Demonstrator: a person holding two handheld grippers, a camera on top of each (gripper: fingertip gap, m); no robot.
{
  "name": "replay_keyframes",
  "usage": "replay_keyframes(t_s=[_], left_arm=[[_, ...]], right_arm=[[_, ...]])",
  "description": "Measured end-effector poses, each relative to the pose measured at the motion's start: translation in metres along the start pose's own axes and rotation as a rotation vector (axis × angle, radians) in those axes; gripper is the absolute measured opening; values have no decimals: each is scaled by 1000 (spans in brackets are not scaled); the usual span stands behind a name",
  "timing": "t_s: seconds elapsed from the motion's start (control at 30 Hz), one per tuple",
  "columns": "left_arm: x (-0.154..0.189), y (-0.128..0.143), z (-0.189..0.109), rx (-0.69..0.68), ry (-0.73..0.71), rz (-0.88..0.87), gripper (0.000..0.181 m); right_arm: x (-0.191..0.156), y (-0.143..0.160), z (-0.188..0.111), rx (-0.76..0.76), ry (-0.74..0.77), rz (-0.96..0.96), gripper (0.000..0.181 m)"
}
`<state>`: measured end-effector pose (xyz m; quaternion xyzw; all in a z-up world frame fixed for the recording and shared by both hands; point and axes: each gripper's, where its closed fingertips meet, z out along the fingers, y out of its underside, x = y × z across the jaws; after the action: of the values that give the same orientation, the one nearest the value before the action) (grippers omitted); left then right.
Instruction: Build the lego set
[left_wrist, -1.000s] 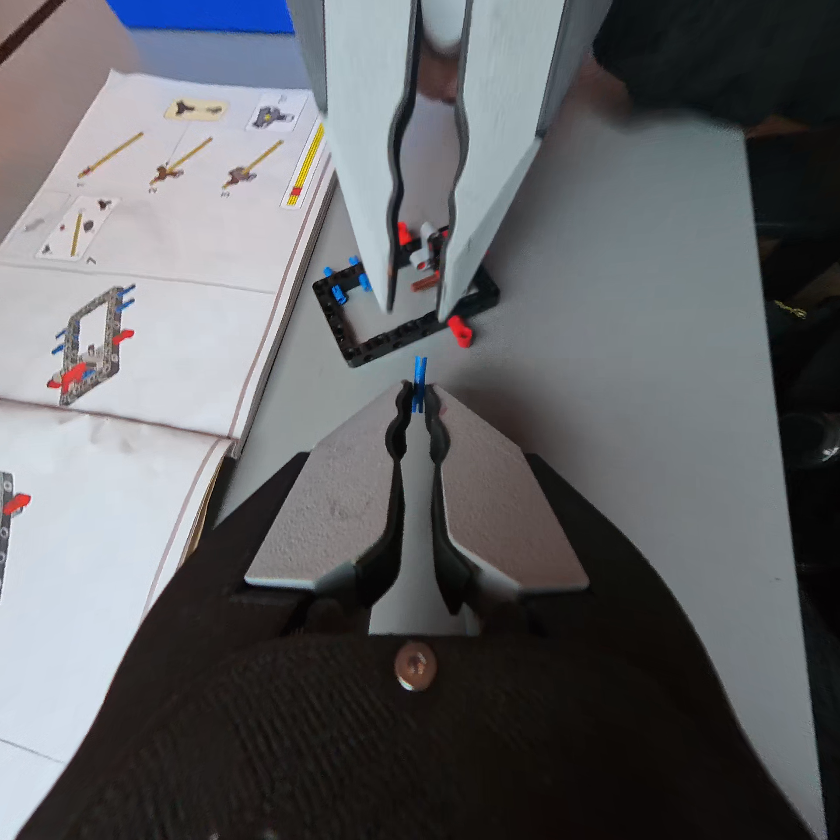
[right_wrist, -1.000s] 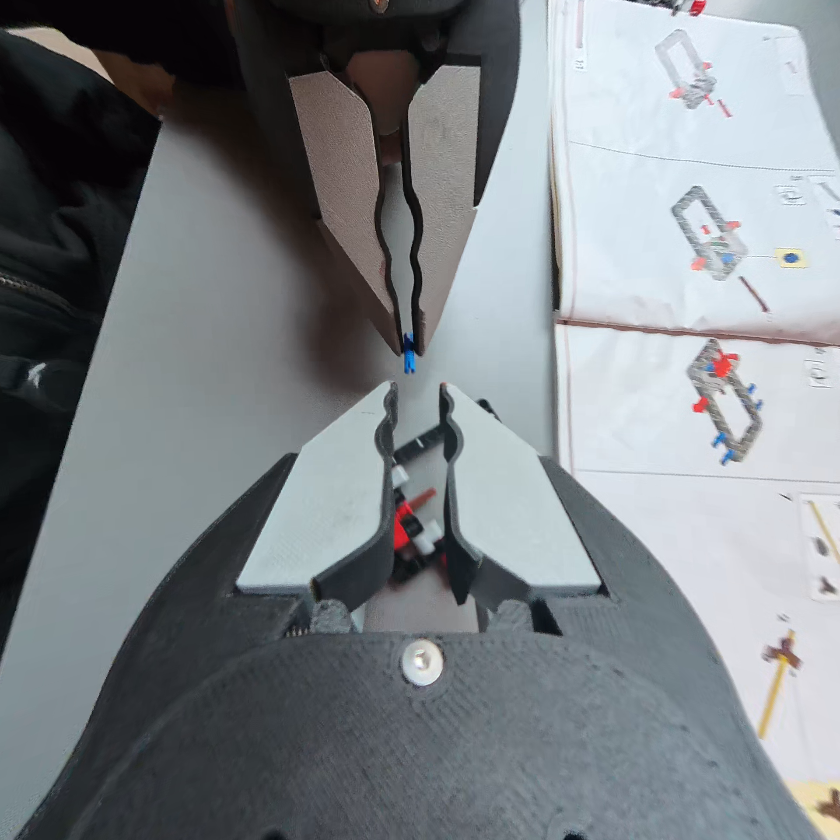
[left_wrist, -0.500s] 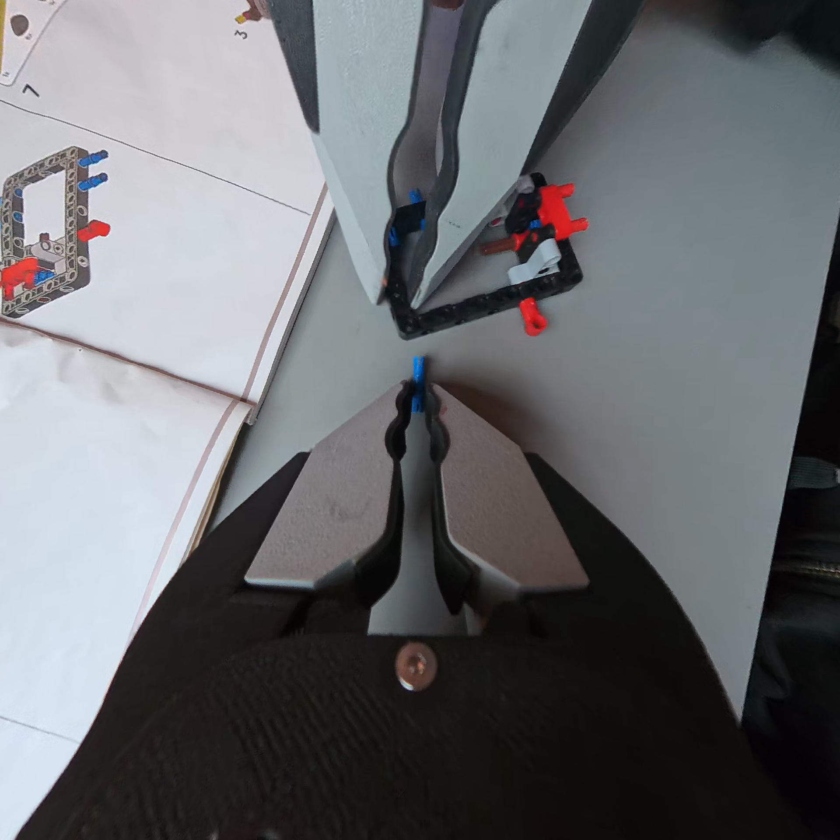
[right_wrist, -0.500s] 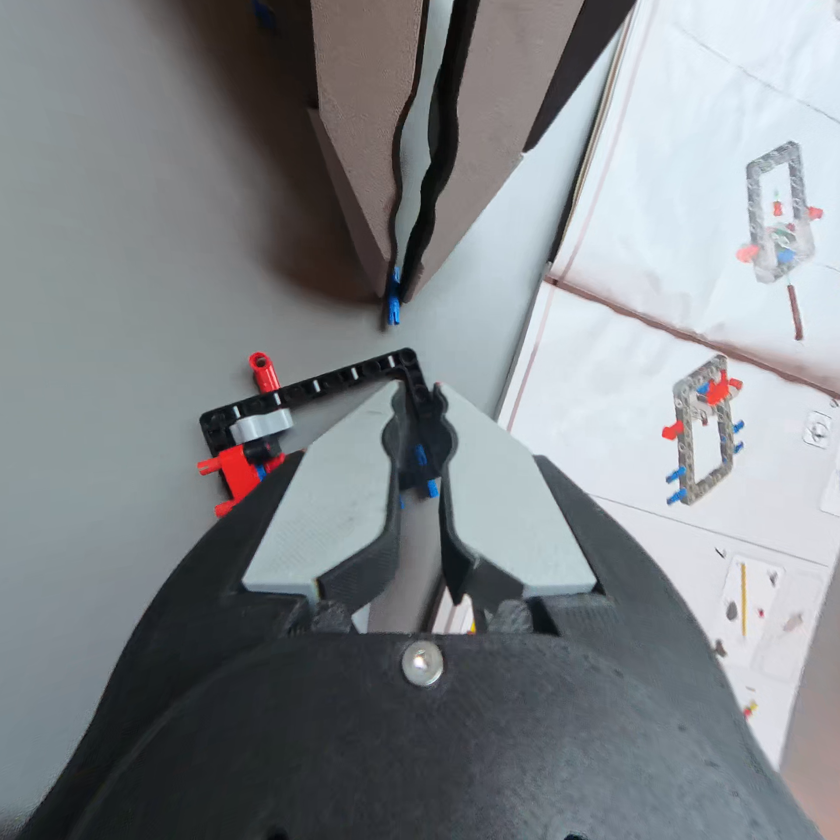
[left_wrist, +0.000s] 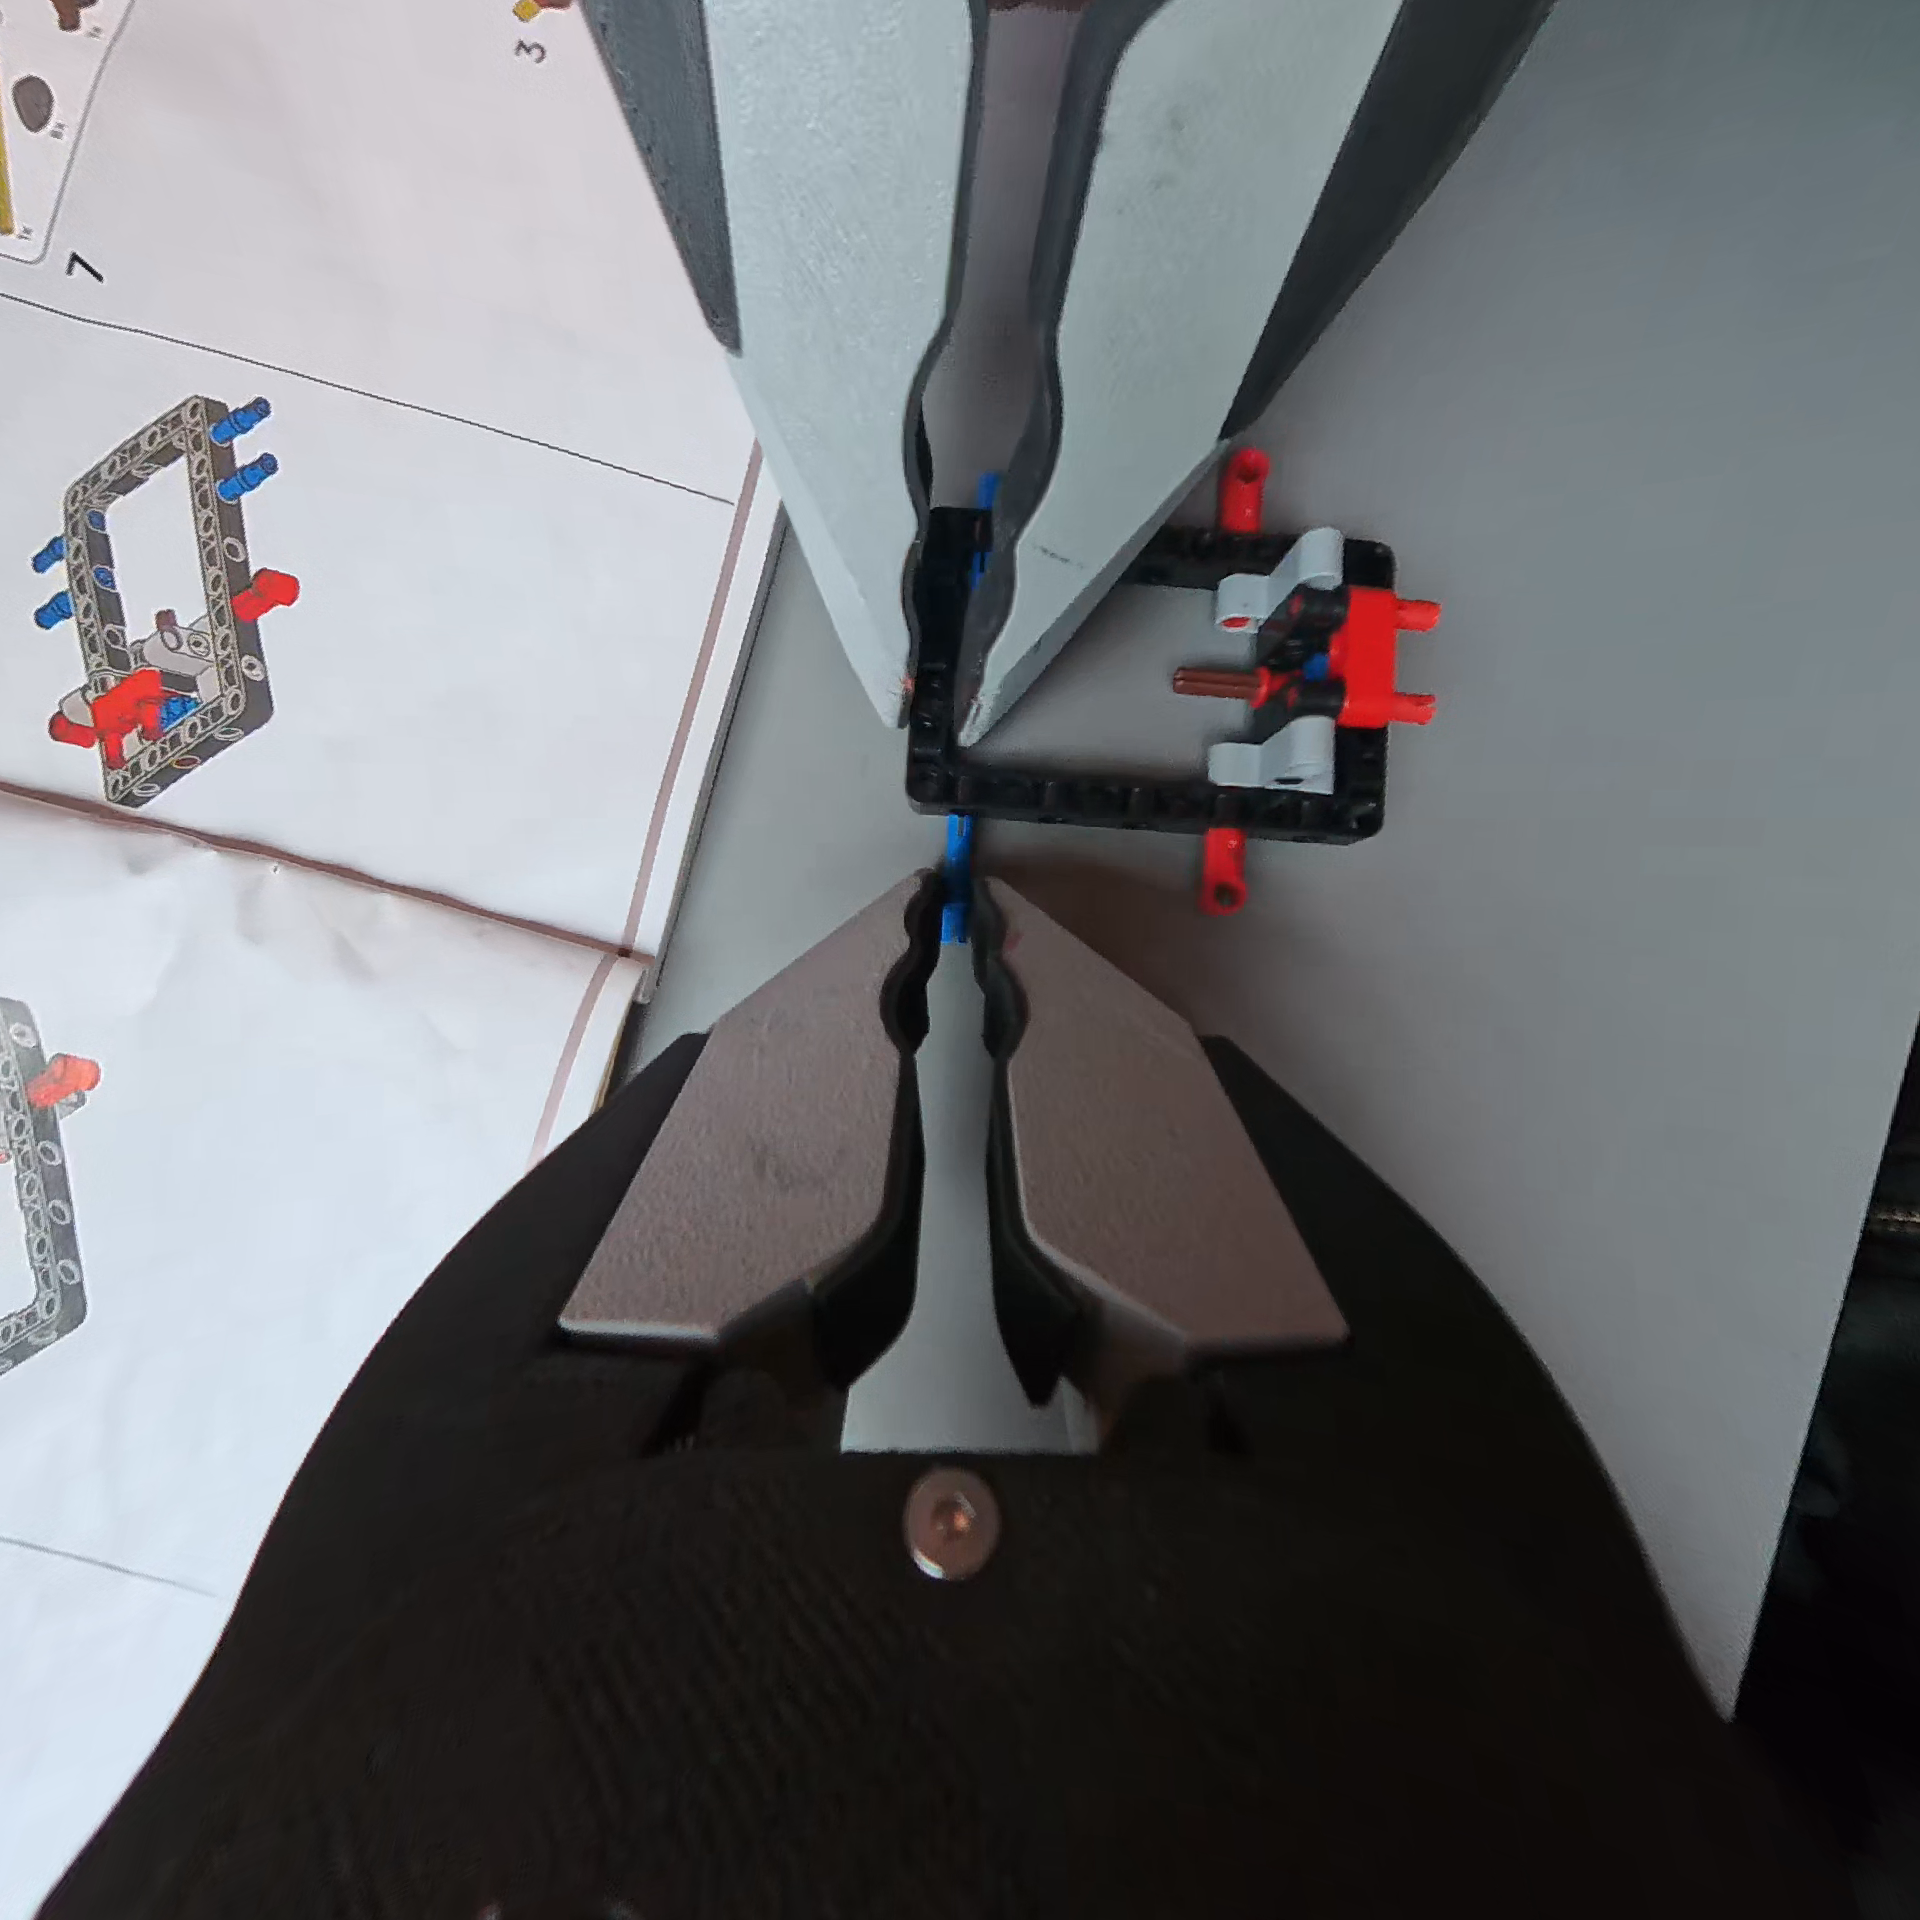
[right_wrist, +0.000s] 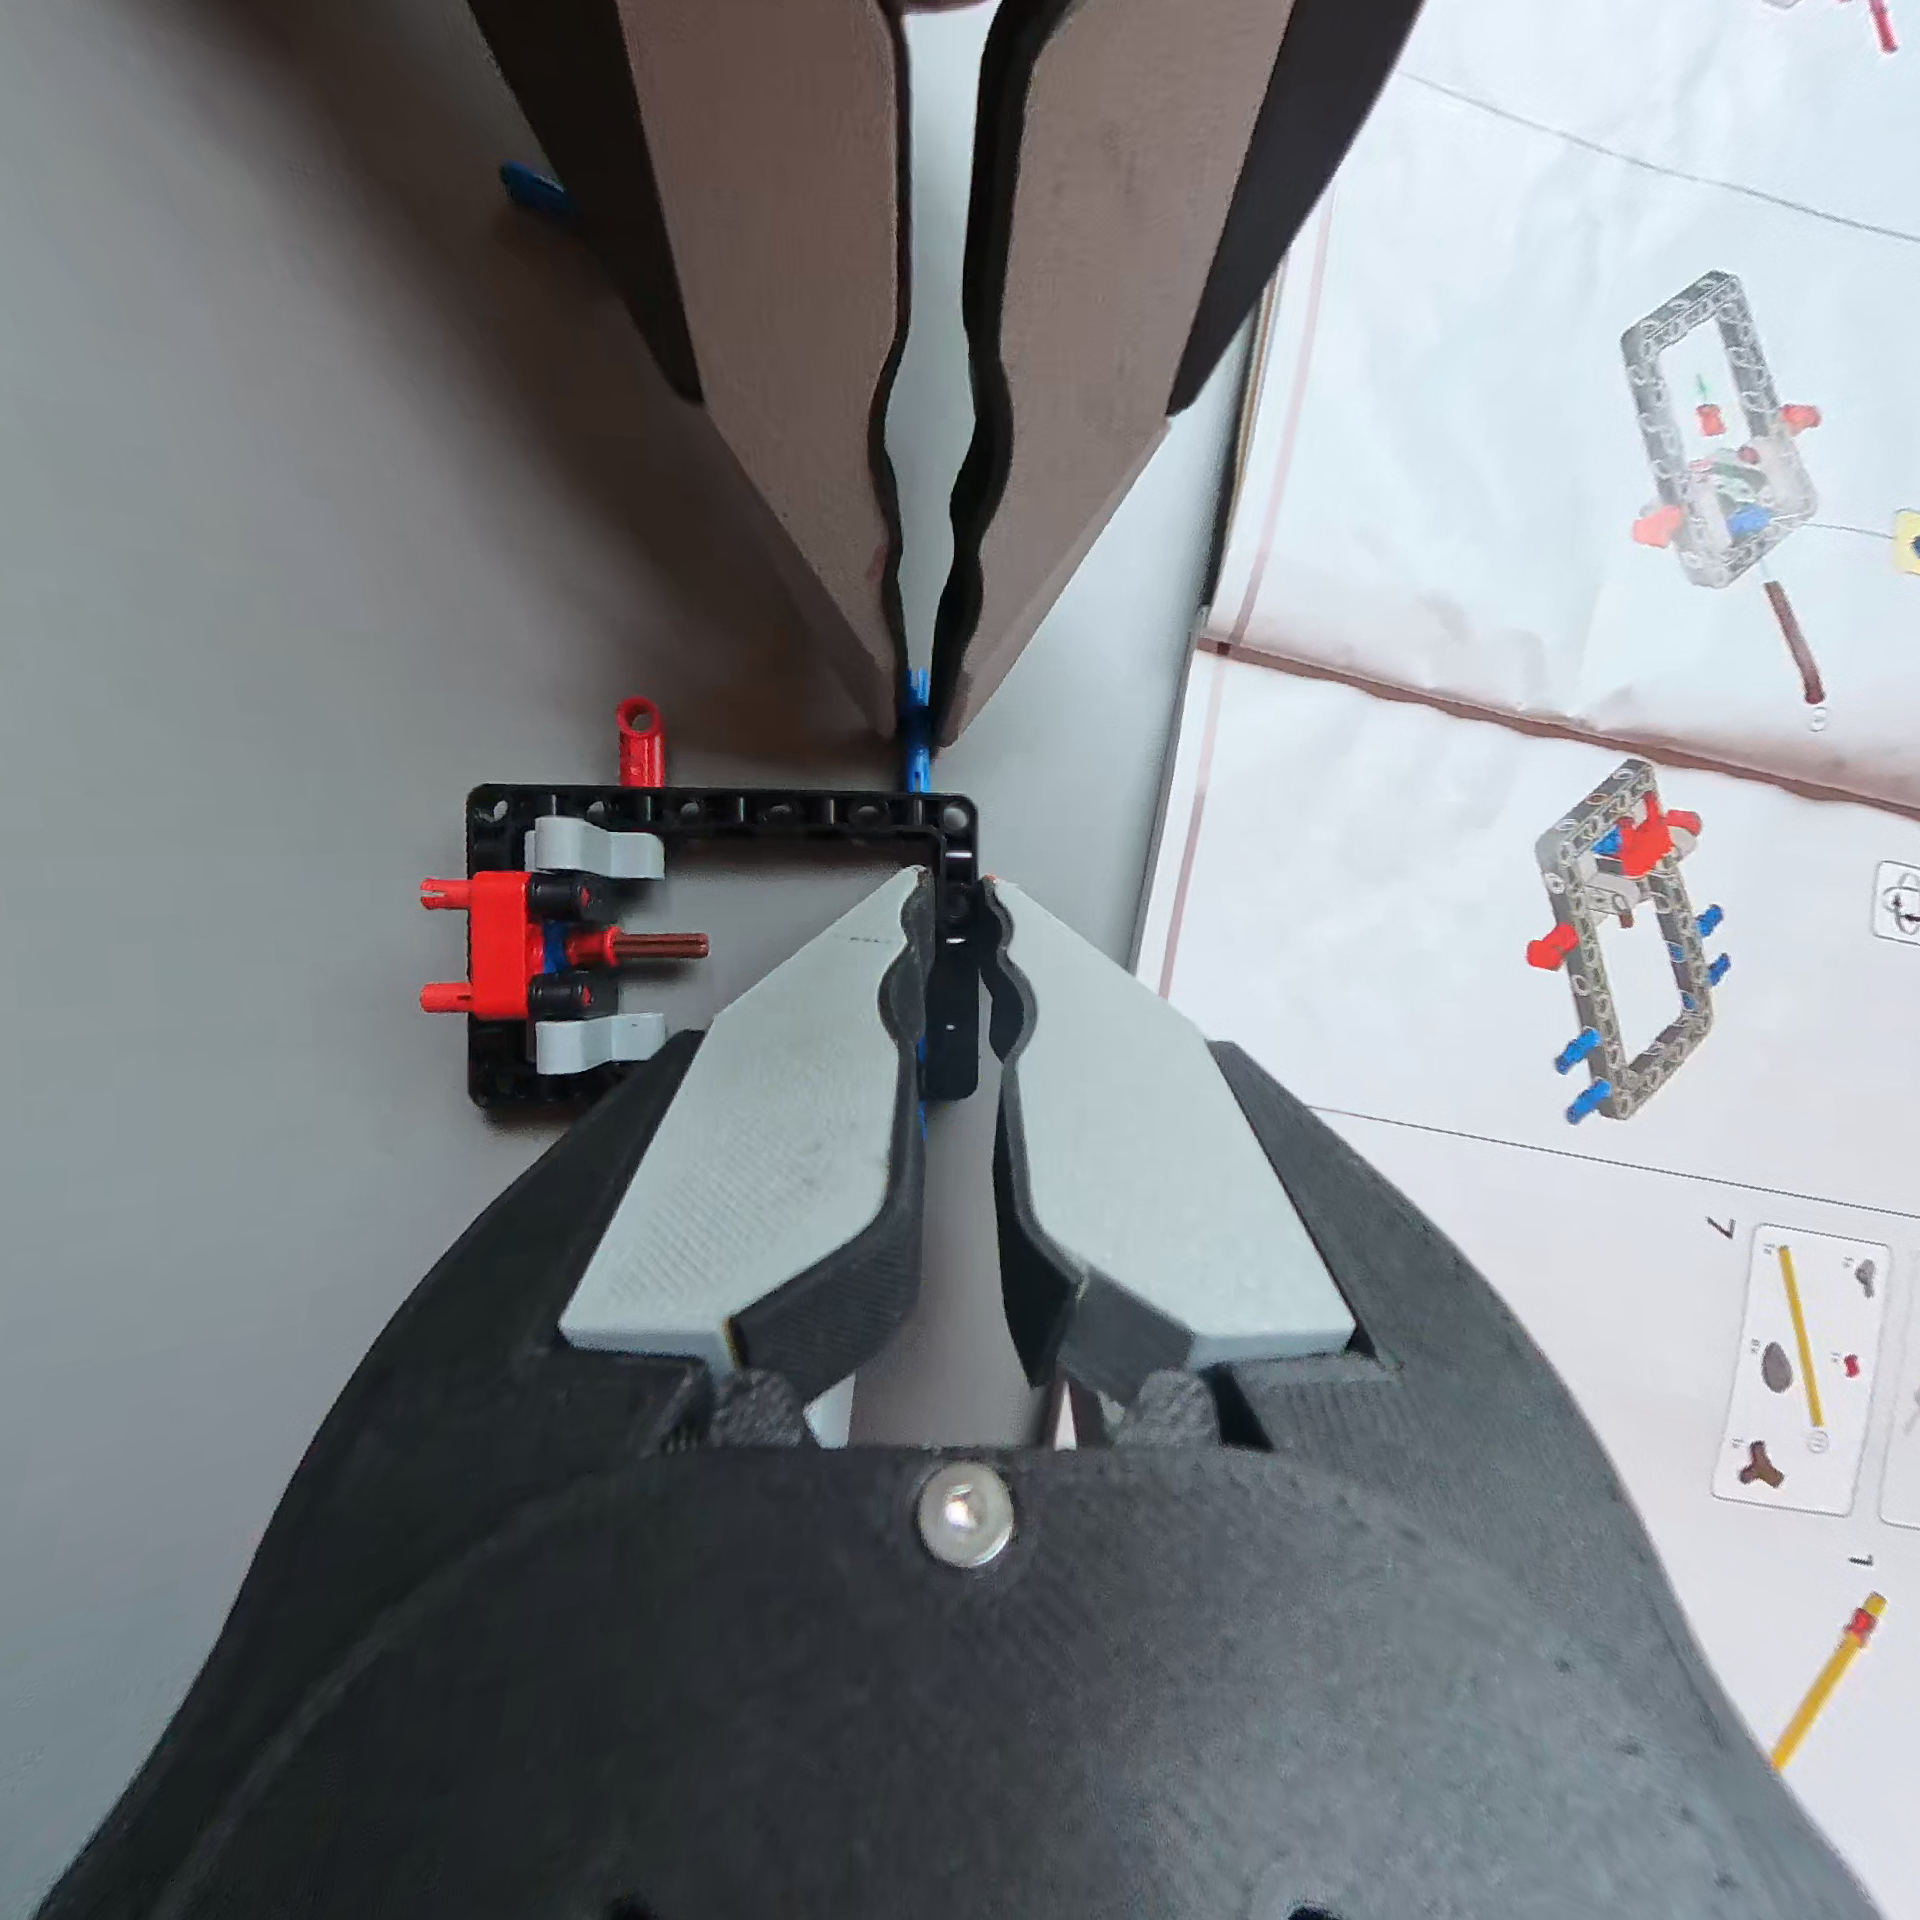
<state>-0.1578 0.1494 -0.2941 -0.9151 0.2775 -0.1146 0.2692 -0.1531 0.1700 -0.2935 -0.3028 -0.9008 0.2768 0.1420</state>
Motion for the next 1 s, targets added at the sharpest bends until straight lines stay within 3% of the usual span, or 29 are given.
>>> replay_keyframes(t_s=[0.33,0.43,0.57,1.0], left_arm=[[0,0,-1,5,77,-37,3],[0,0,-1,6,84,-43,3],[0,1,-1,1,101,-64,3],[-4,-3,0,40,100,-91,3]], right_arm=[[1,-1,2,26,6,15,5],[3,-1,2,18,-7,22,19],[0,-6,5,84,-63,63,5],[7,-6,1,140,27,32,4]])
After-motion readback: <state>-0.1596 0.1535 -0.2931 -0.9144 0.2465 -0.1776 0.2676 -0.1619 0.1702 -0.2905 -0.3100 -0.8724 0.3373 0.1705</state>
